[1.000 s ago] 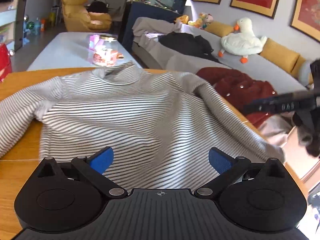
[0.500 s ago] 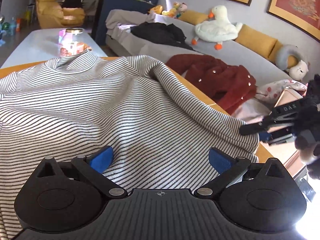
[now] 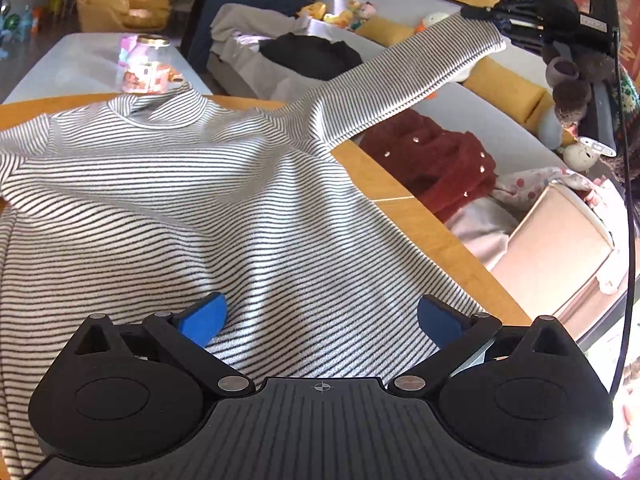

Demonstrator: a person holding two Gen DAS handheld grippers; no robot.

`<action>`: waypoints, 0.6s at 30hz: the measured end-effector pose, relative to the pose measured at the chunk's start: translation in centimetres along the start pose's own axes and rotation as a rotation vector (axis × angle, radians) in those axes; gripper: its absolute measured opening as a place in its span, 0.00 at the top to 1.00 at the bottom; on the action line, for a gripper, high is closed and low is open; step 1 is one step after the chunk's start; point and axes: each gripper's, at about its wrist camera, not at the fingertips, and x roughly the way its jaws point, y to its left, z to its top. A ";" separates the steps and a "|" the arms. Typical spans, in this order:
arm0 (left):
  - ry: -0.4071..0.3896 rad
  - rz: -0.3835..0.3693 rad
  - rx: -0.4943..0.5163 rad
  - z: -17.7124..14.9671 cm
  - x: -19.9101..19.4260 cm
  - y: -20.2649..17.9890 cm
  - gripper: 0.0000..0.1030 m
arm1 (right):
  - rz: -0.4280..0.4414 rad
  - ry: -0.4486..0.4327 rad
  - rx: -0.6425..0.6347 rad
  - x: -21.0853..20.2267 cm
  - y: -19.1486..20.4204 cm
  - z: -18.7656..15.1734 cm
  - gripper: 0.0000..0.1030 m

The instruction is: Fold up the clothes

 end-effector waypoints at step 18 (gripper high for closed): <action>-0.085 0.078 -0.339 -0.3 -5.5 5.6 0.00 | 0.395 0.261 -0.147 14.5 21.3 -3.7 0.95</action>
